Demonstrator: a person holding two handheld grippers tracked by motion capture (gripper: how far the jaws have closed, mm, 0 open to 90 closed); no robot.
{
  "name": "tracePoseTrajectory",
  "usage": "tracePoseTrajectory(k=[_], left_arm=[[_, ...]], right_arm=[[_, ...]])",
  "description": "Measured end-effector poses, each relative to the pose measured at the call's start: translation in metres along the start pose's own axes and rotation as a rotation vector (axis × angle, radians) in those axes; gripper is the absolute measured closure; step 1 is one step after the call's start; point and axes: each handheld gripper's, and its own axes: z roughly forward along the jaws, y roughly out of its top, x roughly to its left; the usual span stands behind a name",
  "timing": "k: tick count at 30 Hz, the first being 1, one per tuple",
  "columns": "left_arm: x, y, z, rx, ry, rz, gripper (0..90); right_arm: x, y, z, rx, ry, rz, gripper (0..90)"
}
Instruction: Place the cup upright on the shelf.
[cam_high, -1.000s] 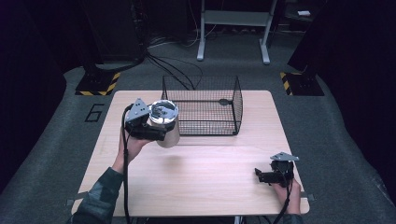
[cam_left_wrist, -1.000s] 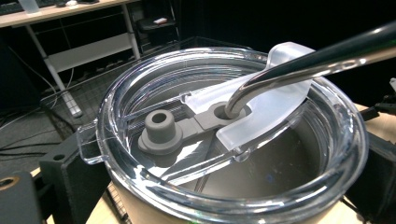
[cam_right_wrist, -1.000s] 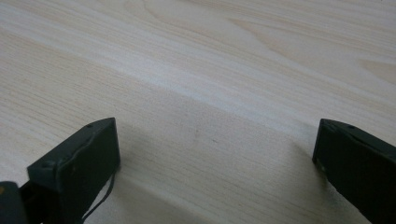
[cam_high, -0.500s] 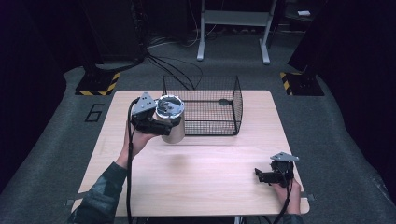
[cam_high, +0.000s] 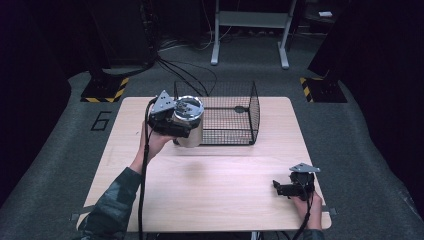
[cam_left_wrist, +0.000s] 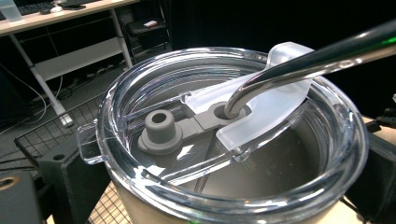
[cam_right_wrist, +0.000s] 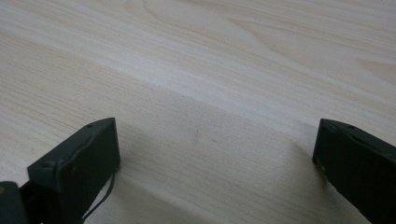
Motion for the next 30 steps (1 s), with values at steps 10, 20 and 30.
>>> tracePoseTrajectory(k=[10, 20, 30], left_arm=[[0.004, 0.015, 0.009, -0.018, 0.003, 0.006, 4.0], [0.007, 0.032, 0.022, -0.019, 0.005, 0.018, 4.1], [0.012, 0.045, 0.040, 0.001, 0.016, 0.020, 4.1]], right_arm=[[0.000, 0.000, 0.000, 0.000, 0.000, 0.000, 0.2], [0.000, 0.000, 0.000, 0.000, 0.001, 0.002, 0.2], [0.000, 0.000, 0.000, 0.001, 0.001, 0.004, 0.3]])
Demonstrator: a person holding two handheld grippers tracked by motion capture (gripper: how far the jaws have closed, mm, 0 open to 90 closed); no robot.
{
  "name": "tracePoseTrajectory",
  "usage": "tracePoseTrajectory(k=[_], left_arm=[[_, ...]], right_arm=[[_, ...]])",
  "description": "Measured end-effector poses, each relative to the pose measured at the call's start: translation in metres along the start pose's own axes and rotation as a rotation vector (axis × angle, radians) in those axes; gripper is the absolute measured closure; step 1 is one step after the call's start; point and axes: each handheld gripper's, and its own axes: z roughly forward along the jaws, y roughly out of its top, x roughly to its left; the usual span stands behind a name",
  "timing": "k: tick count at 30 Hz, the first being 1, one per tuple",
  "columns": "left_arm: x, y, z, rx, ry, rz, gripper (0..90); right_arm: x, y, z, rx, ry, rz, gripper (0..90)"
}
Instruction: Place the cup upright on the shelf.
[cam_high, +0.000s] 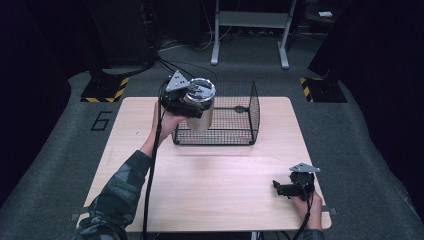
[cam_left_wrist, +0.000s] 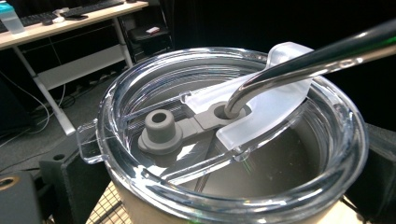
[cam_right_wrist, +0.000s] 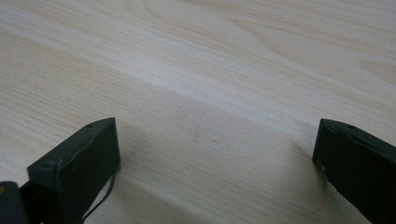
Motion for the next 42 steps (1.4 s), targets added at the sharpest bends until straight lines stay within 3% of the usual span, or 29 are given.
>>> tracePoseTrajectory(k=[7, 11, 12, 15, 19, 26, 35, 42], left_arm=[[0.004, 0.005, 0.013, 0.017, 0.012, 0.015, 4.0], [0.008, 0.006, 0.021, 0.020, 0.023, -0.002, 4.1], [0.010, 0.007, 0.025, 0.014, 0.034, -0.023, 4.0], [0.013, 0.007, 0.028, 0.024, 0.035, -0.017, 4.0], [0.017, 0.006, 0.037, 0.028, 0.041, -0.039, 4.0], [0.025, -0.001, 0.057, 0.035, 0.058, -0.077, 4.0], [0.027, -0.008, 0.076, 0.077, 0.075, -0.072, 4.0], [0.028, -0.017, 0.092, 0.103, 0.095, -0.099, 4.0]], right_arm=[[0.000, 0.000, 0.000, -0.001, 0.000, -0.006, 0.3], [0.000, 0.000, 0.000, -0.001, -0.001, -0.003, 0.3], [0.000, 0.000, 0.000, -0.001, -0.001, -0.005, 0.3], [0.000, 0.000, 0.000, -0.003, 0.000, 0.005, 0.2], [0.000, 0.000, 0.000, -0.002, 0.000, 0.005, 0.3], [0.000, 0.000, 0.000, -0.003, 0.002, 0.000, 0.3], [0.000, 0.000, 0.000, -0.001, 0.002, 0.002, 0.3], [0.000, 0.000, 0.000, -0.001, 0.002, 0.001, 0.3]])
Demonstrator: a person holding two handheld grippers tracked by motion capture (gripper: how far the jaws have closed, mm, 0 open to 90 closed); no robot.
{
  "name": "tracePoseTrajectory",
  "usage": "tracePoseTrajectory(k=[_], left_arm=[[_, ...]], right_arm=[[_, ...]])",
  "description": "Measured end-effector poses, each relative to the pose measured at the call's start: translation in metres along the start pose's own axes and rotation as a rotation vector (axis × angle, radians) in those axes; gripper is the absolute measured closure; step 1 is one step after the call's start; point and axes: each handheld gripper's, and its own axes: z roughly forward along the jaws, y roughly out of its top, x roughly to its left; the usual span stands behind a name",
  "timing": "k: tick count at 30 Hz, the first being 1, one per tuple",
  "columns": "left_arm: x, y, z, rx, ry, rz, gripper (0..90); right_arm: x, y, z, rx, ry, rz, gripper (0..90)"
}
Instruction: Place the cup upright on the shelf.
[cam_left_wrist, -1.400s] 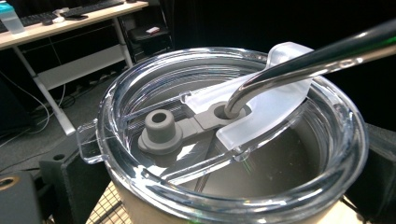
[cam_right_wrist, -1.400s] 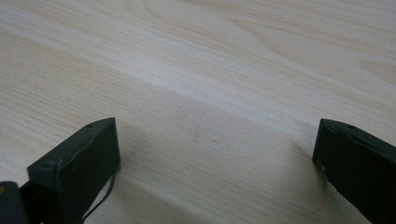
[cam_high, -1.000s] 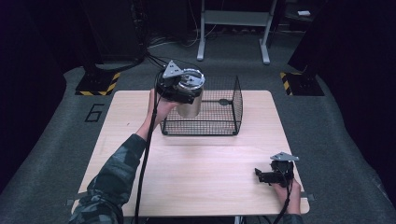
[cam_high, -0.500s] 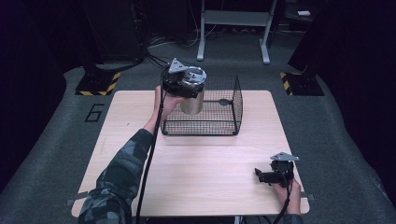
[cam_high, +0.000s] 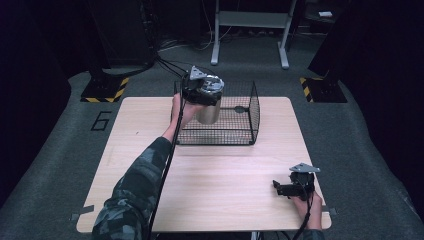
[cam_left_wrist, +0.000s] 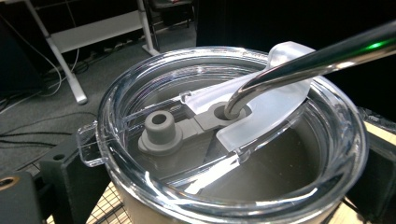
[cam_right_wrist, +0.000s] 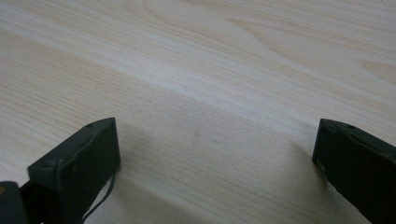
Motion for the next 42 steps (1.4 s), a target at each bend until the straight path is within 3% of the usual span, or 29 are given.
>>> tracePoseTrajectory(k=[15, 38, 42], left_arm=[[-0.001, -0.019, 0.036, 0.053, 0.009, -0.065, 4.0], [-0.001, -0.031, 0.059, 0.142, 0.010, -0.090, 4.0], [-0.001, -0.032, 0.061, 0.160, 0.001, -0.077, 4.0]], right_arm=[[0.000, 0.000, 0.000, -0.003, 0.006, 0.002, 0.7], [0.001, 0.000, 0.000, -0.006, 0.001, 0.006, 1.1], [0.001, 0.000, 0.000, -0.005, 0.002, 0.007, 1.1]])
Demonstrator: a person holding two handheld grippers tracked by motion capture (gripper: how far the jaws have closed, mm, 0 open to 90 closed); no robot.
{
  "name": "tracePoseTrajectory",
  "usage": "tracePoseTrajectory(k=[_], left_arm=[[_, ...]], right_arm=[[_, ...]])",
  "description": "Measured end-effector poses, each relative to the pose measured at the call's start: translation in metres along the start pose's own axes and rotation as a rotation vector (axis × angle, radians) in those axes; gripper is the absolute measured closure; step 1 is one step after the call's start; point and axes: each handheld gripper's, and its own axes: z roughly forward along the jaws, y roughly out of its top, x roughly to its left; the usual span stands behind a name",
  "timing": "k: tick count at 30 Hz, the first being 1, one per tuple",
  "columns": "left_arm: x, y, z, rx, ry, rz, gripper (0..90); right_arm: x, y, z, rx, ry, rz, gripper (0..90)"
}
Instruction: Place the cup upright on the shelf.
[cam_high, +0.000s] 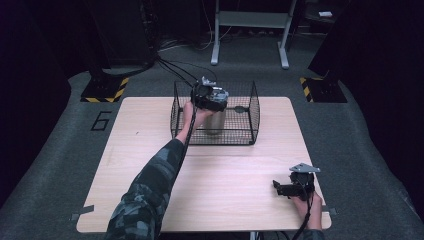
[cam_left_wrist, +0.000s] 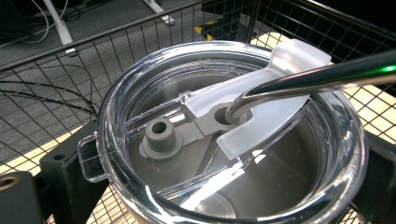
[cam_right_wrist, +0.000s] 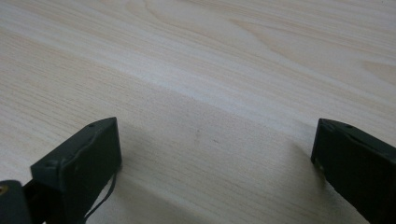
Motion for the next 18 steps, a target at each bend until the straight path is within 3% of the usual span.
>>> tracePoseTrajectory(k=[8, 13, 14, 16, 18], left_arm=[[-0.0011, -0.0028, 0.0049, 0.041, 0.006, 0.003, 4.0], [-0.0022, -0.0052, 0.0064, 0.028, 0.002, -0.010, 4.0], [-0.0011, -0.0052, 0.0047, 0.048, -0.004, 0.010, 3.9], [-0.0015, -0.0062, 0.0042, 0.046, -0.003, -0.002, 3.9], [-0.0010, -0.0067, 0.0015, 0.069, -0.007, 0.016, 3.8]], right_arm=[[0.0008, 0.0001, 0.0006, -0.008, -0.008, 0.008, 1.2], [0.0003, 0.0000, 0.0004, -0.004, -0.007, 0.001, 1.2], [0.0008, 0.0000, 0.0006, -0.008, -0.008, 0.007, 1.2], [0.0008, 0.0001, 0.0006, -0.008, -0.008, 0.009, 1.2], [0.0001, -0.0002, 0.0003, -0.005, -0.004, -0.004, 1.2]])
